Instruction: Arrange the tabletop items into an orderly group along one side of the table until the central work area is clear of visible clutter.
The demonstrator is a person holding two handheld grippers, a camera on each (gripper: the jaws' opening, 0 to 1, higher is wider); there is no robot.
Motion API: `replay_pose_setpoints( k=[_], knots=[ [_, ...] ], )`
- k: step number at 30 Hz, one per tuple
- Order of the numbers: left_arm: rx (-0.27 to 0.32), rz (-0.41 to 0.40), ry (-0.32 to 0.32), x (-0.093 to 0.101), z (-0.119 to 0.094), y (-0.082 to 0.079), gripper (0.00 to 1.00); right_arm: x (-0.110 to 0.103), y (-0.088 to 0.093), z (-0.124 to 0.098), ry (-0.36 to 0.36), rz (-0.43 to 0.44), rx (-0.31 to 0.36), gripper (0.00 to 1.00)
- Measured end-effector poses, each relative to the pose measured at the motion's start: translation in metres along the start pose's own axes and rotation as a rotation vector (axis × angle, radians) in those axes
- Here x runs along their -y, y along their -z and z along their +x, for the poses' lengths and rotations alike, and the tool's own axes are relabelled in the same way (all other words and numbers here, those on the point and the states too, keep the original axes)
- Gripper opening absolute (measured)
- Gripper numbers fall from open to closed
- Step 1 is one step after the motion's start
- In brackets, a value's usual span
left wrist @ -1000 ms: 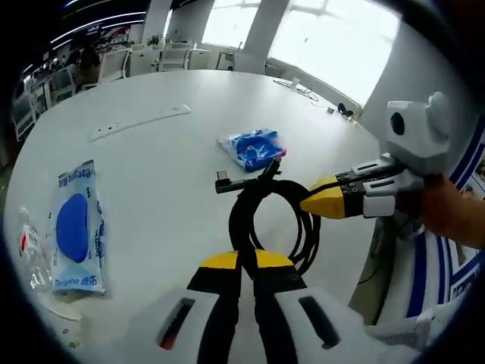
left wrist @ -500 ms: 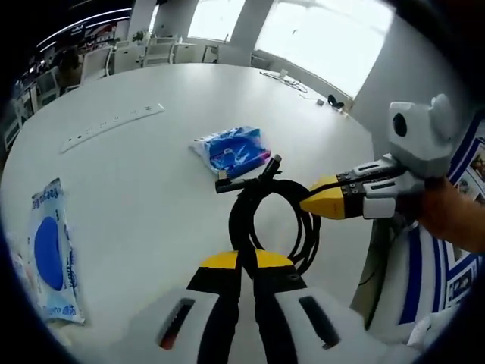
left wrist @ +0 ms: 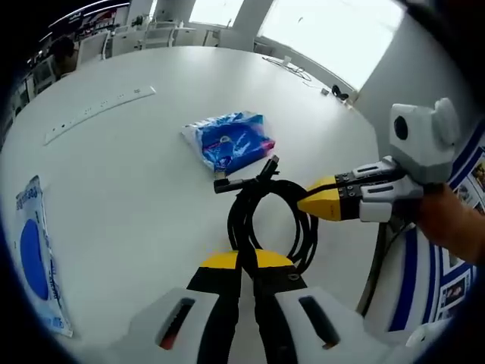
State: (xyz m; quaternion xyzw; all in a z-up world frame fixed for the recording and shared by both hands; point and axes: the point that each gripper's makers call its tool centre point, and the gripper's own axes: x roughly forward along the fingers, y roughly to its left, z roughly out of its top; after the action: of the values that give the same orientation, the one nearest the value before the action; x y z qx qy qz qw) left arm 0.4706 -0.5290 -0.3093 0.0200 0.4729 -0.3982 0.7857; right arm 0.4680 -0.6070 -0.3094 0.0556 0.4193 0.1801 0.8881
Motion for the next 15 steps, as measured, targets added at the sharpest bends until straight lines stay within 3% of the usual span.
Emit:
replay_pose_setpoints(
  k=[15],
  knots=[
    [-0.059,-0.037,0.003,-0.010,0.021,0.003,0.02,0.014,0.005,0.021,-0.018,0.009,-0.044,0.01]
  ],
)
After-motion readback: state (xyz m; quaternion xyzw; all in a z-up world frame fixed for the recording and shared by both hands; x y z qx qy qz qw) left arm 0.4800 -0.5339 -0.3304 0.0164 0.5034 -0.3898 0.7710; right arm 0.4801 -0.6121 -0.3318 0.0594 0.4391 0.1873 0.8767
